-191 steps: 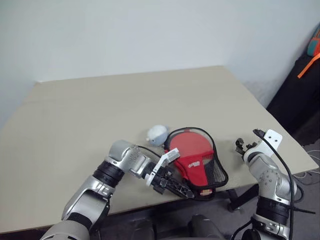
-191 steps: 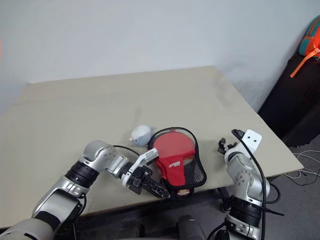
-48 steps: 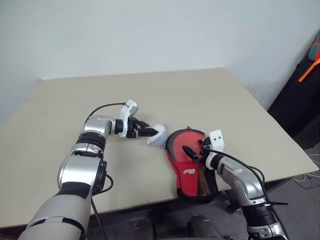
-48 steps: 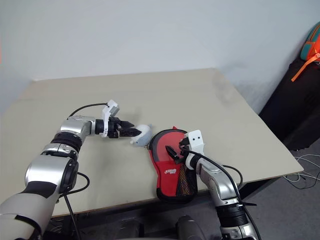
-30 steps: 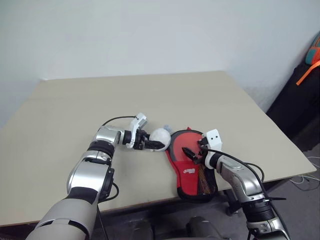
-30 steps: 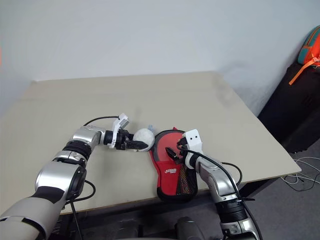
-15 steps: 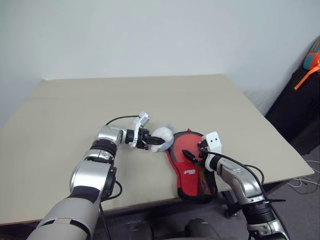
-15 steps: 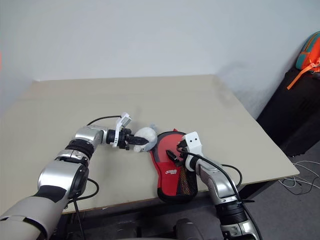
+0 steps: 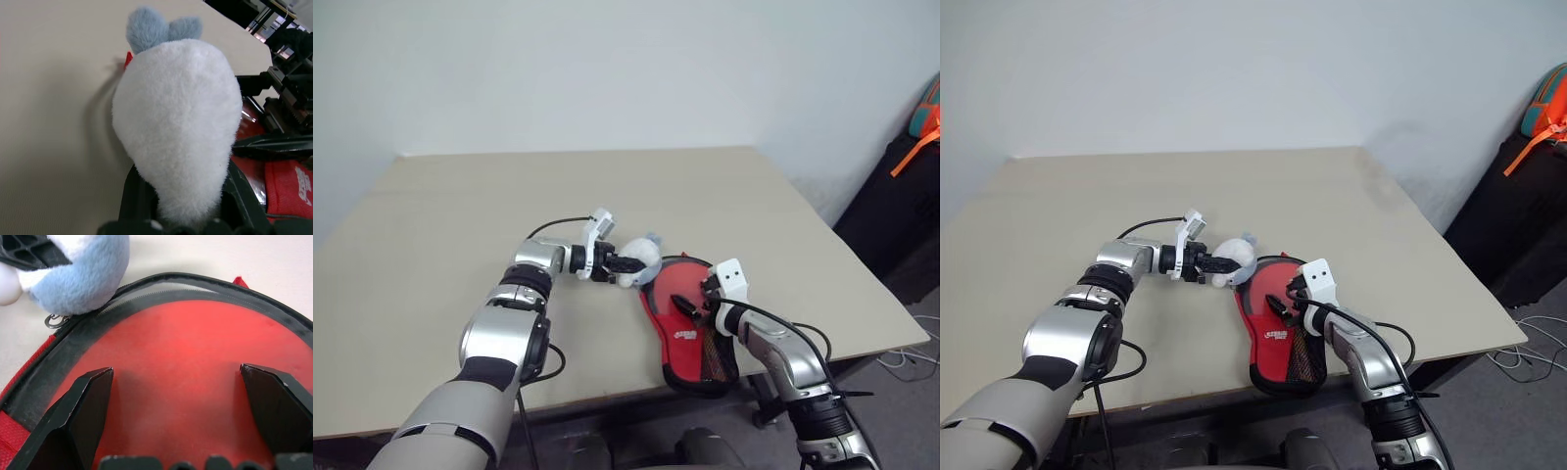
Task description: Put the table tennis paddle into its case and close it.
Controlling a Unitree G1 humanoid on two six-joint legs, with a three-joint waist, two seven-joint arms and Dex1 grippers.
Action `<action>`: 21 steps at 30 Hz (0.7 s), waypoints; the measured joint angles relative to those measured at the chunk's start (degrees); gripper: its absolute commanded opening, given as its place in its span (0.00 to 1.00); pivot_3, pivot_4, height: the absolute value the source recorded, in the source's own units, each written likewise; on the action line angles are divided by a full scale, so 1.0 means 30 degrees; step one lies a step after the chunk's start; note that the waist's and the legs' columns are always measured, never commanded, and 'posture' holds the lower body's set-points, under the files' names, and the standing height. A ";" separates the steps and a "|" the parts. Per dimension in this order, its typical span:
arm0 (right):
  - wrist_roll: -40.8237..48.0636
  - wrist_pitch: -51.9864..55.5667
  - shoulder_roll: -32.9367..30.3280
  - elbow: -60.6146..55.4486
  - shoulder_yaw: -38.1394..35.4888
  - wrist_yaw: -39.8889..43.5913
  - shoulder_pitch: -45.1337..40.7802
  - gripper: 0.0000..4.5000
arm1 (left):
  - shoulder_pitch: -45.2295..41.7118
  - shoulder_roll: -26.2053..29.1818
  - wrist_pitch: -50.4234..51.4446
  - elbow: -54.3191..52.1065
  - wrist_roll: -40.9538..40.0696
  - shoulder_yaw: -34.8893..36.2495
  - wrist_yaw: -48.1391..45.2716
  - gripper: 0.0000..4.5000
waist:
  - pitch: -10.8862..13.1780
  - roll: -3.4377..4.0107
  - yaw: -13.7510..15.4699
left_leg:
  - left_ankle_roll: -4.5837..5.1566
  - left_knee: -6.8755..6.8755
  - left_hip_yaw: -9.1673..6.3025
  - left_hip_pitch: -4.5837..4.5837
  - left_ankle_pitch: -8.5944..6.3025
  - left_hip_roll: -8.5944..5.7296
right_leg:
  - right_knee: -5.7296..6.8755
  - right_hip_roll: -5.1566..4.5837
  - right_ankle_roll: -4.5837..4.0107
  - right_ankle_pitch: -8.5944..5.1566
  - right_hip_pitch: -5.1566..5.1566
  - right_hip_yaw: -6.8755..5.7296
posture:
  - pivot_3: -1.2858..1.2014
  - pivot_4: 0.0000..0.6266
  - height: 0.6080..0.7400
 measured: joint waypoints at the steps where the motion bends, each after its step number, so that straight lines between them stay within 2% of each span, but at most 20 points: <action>1: 0.0009 0.0000 0.0000 -0.0087 -0.0016 0.0002 0.0079 1.00 | -0.0041 -0.0075 -0.0022 0.0082 0.0001 0.0031 0.0141 0.07 | 0.0000 0.0000 0.0011 | 0.0000 0.0000 -0.0001 -0.0001 0.0000 0.0000 | -0.0002 -0.0001 0.0000 0.0000 0.0001 -0.0001 | 0.52 0.00 1.00; 5: 0.0011 0.0002 -0.0027 -0.0331 -0.0090 0.0031 0.0314 1.00 | -0.0095 -0.0481 -0.0466 0.0560 0.0012 0.0223 0.1162 0.07 | 0.0002 0.0003 0.0073 | -0.0011 0.0000 -0.0006 -0.0002 -0.0007 0.0000 | -0.0003 -0.0006 0.0000 0.0000 0.0002 -0.0011 | 0.52 0.00 1.00; 12: 0.0576 0.0041 0.0037 -0.0967 -0.0727 0.0488 0.0978 1.00 | -0.1044 -0.1588 -0.1950 0.1504 0.0196 0.0774 0.5178 0.07 | 0.0009 0.0005 0.0386 | -0.0019 -0.0006 -0.0020 -0.0005 -0.0012 0.0000 | -0.0010 -0.0010 0.0000 0.0000 -0.0007 -0.0036 | 0.52 0.00 1.00; 15: 0.1513 0.0560 0.0206 -0.1481 -0.1281 0.0800 0.1126 1.00 | -0.1489 -0.2245 -0.2445 0.1754 0.0280 0.0961 0.6799 0.07 | 0.0056 0.0070 0.0391 | -0.0020 -0.0006 -0.0016 -0.0041 -0.0012 0.0000 | -0.0009 -0.0010 0.0001 0.0000 -0.0041 -0.0036 | 0.52 0.00 1.00; 21: 0.1497 0.0999 -0.0087 -0.1429 -0.1179 0.1045 0.0895 1.00 | -0.1749 -0.3109 -0.3049 0.2004 0.0278 0.1491 0.8745 0.07 | 0.0095 0.0130 0.0382 | -0.0019 -0.0019 -0.0015 -0.0040 -0.0011 0.0000 | -0.0009 0.0000 0.0002 0.0001 -0.0061 -0.0034 | 0.52 0.00 1.00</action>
